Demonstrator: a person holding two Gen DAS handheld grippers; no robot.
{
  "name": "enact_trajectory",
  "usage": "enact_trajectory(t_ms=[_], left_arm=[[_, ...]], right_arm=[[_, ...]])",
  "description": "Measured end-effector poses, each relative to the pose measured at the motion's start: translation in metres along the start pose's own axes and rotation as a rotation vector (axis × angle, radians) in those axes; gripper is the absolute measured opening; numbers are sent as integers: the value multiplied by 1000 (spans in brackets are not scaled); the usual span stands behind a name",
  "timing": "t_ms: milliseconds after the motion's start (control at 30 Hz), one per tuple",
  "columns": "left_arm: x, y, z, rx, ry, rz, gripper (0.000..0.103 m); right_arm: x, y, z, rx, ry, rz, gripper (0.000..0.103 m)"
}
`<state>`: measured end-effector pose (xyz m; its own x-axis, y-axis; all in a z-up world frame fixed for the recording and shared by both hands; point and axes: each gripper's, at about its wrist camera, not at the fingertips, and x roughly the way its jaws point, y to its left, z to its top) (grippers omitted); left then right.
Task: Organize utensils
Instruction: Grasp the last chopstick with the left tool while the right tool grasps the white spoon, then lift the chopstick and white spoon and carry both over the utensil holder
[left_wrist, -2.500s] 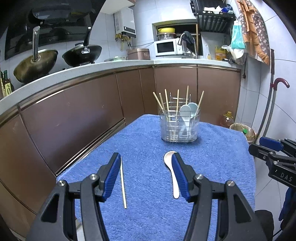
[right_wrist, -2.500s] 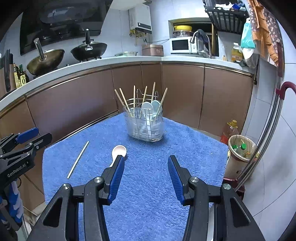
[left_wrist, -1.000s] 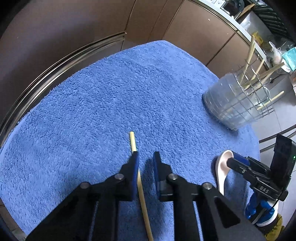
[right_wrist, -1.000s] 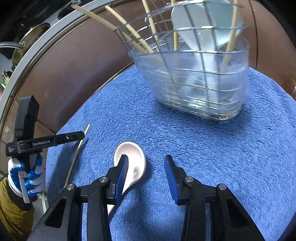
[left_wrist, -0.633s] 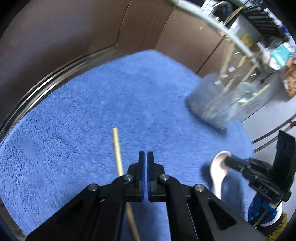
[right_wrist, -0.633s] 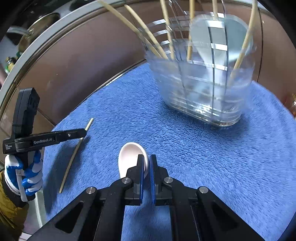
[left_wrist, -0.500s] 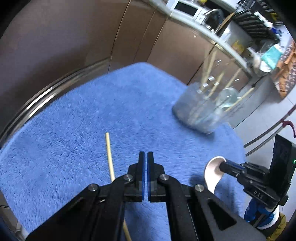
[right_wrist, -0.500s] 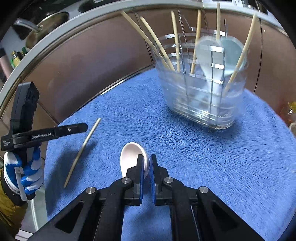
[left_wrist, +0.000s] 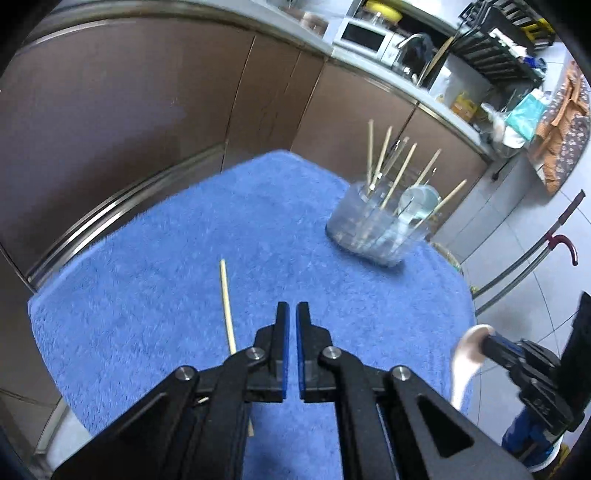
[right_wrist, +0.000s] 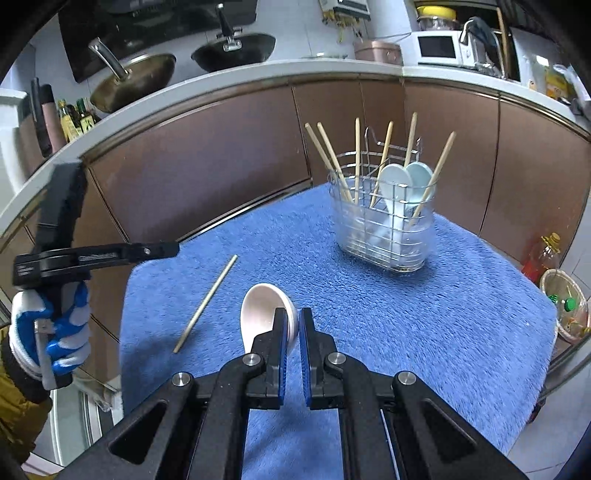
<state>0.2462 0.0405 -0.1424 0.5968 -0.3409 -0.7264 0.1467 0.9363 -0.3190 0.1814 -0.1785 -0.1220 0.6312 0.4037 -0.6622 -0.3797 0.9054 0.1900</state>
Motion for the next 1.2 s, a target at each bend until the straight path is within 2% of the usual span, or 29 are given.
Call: enact_trajectory(t_ms=[133, 167, 267, 300, 500, 700, 800, 1000, 1200], left_arm=[[24, 16, 1, -43, 68, 53, 8], [30, 20, 2, -54, 81, 62, 13], [51, 35, 7, -91, 116, 81, 35], [56, 40, 8, -100, 121, 87, 35], [90, 52, 22, -116, 173, 114, 33], [119, 55, 29, -102, 244, 149, 12], [127, 56, 26, -92, 267, 157, 7], [121, 45, 19, -63, 222, 146, 5], [66, 26, 20, -47, 30, 44, 5]], right_arm=[[-12, -4, -7, 19, -13, -6, 6], [-15, -6, -8, 24, -14, -7, 6], [-15, -12, -10, 45, -16, -11, 6], [-14, -15, -11, 51, -15, -13, 6], [-1, -28, -12, 71, 5, -19, 6], [12, -37, -14, 89, 24, -16, 7], [14, -40, -15, 94, 30, -18, 7], [9, -43, -14, 95, 27, -31, 7], [-7, -42, -6, 84, -17, -43, 7]])
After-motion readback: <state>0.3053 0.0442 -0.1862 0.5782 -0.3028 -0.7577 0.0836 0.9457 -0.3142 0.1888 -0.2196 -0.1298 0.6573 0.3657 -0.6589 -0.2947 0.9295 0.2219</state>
